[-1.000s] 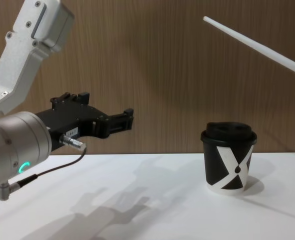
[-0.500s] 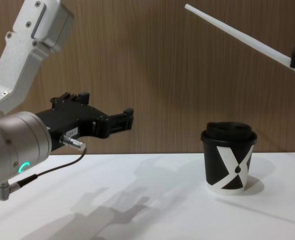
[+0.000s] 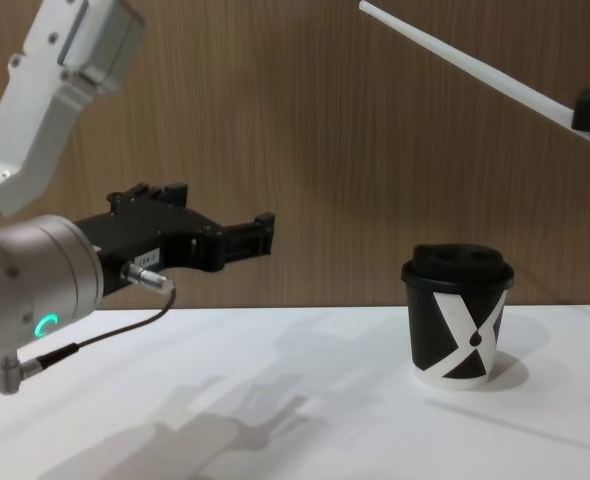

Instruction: Pick up the straw with one hand, pass it to the other hand, and insert it into the cup.

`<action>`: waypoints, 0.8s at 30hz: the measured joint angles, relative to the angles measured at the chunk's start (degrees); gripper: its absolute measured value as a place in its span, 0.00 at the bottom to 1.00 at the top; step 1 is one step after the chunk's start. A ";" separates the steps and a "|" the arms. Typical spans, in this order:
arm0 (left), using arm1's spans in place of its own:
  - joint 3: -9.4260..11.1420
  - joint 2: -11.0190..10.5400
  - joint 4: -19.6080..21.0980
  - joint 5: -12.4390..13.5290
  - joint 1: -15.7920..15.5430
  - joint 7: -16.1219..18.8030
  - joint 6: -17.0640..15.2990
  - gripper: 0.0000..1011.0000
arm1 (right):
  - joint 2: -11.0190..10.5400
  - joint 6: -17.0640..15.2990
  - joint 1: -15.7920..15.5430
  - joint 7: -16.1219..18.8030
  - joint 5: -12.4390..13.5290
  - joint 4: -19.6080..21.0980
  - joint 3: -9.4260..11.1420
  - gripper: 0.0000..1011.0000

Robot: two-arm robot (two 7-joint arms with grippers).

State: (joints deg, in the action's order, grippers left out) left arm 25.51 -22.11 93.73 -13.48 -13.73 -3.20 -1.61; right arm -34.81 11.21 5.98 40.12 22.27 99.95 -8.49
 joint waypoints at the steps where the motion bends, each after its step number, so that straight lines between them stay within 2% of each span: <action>1: -0.14 -0.04 0.11 -0.39 -0.05 -0.39 -0.14 0.99 | -0.01 0.04 0.07 0.05 0.03 -0.04 -0.04 0.00; 5: -0.95 -0.11 0.59 -3.41 -0.31 -3.27 -1.24 0.99 | -0.03 0.10 0.20 0.16 0.10 -0.11 -0.13 0.00; 6: -0.95 -0.11 0.59 -3.41 -0.31 -3.27 -1.24 0.99 | -0.03 0.11 0.22 0.18 0.11 -0.12 -0.14 0.00; 9: -1.78 -0.10 0.98 -6.45 -0.59 -5.93 -2.47 0.99 | -0.04 0.15 0.30 0.28 0.16 -0.18 -0.19 0.00; 10: -1.78 -0.10 0.98 -6.45 -0.59 -5.93 -2.47 0.99 | -0.04 0.15 0.30 0.28 0.16 -0.18 -0.19 0.00; 12: -2.48 -0.02 1.22 -9.16 -0.86 -8.12 -3.60 0.99 | -0.04 0.17 0.38 0.34 0.18 -0.21 -0.23 0.00; 15: -3.09 0.10 1.37 -11.17 -1.10 -9.61 -4.45 0.99 | -0.04 0.18 0.40 0.37 0.19 -0.23 -0.25 0.00; 19: -4.20 0.36 1.53 -15.72 -1.64 -12.63 -6.51 0.99 | -0.04 0.22 0.45 0.40 0.21 -0.26 -0.29 0.00; 24: -5.31 0.75 1.55 -19.99 -2.25 -15.46 -8.53 0.99 | -0.04 0.25 0.47 0.43 0.23 -0.28 -0.31 0.00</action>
State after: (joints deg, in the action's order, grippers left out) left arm 20.20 -21.37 95.28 -33.47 -15.98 -18.66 -10.15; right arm -34.85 11.46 6.45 40.54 22.50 99.67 -8.81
